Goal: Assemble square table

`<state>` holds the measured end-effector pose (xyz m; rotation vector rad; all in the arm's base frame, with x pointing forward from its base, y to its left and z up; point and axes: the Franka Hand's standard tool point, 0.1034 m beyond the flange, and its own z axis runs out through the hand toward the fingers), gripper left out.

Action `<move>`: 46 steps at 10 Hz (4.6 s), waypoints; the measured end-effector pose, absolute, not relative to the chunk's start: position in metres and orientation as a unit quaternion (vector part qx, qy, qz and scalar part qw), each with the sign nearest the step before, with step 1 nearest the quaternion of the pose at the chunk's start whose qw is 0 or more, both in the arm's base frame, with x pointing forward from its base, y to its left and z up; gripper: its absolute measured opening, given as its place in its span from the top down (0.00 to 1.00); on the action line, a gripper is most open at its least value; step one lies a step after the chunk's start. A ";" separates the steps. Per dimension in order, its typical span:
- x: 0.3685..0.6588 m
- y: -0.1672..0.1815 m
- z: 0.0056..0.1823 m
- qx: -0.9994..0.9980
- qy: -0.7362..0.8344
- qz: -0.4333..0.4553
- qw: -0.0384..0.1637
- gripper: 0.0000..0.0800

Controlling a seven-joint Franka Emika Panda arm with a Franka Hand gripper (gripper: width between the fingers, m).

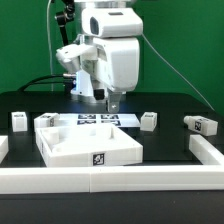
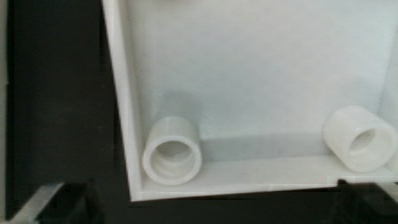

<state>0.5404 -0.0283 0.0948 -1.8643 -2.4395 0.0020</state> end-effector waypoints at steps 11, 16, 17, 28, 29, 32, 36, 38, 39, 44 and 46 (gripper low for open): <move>0.481 -0.057 0.057 -0.571 -0.818 0.028 0.066 0.19; 0.452 -0.065 0.041 -0.578 -0.811 0.035 0.086 0.19; 0.443 -0.068 0.035 -0.580 -0.808 0.036 0.092 0.19; 0.430 -0.075 0.015 -0.589 -0.800 0.041 0.108 0.82; 0.430 -0.075 0.015 -0.589 -0.800 0.041 0.108 0.91; 0.430 -0.075 0.015 -0.589 -0.800 0.041 0.108 0.91; 0.432 -0.061 0.015 -0.621 -0.775 0.045 0.107 0.91; 0.438 -0.036 0.016 -0.647 -0.754 0.045 0.104 0.91; 0.443 -0.022 0.016 -0.658 -0.745 0.044 0.103 0.91; 0.480 0.047 0.018 -0.690 -0.717 0.029 0.093 0.91; 0.490 0.064 0.018 -0.699 -0.709 0.027 0.089 0.91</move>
Offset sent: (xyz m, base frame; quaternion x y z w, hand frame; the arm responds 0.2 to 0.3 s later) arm 0.0000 0.0000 0.0000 0.0000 0.0000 0.0000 1.0000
